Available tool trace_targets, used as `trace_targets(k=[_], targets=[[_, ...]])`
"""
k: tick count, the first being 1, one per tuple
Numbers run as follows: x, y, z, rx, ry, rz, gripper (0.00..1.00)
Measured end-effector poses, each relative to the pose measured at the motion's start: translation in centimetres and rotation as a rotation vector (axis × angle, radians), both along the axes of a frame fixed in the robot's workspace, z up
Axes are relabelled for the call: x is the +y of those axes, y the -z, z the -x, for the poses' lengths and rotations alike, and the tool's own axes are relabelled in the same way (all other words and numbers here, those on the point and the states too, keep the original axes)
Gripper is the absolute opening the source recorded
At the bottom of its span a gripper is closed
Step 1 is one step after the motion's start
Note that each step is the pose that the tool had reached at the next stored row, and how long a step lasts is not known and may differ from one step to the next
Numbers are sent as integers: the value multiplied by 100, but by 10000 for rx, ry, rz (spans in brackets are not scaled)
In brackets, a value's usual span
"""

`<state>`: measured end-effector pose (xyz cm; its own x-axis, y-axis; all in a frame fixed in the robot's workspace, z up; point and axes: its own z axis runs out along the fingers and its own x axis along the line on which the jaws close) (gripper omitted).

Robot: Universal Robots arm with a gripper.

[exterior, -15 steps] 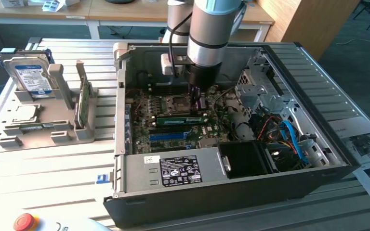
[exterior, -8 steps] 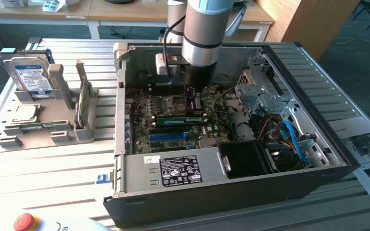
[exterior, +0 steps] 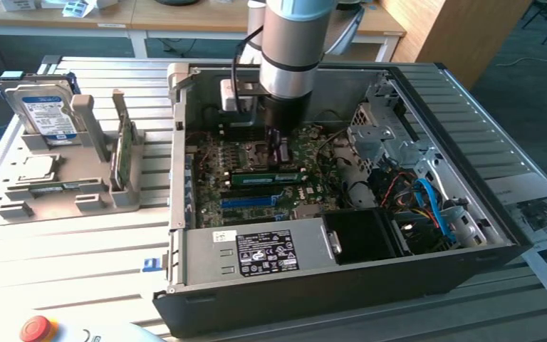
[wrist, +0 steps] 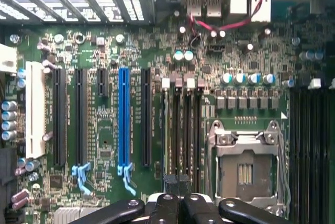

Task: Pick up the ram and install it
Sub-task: 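Press down the ram until it locks into place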

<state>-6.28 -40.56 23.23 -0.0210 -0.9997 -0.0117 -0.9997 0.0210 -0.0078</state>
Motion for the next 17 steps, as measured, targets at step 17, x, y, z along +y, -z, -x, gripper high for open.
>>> trace_targets(k=[17], targets=[[-14, 0, 130, 1, 1, 0, 10]])
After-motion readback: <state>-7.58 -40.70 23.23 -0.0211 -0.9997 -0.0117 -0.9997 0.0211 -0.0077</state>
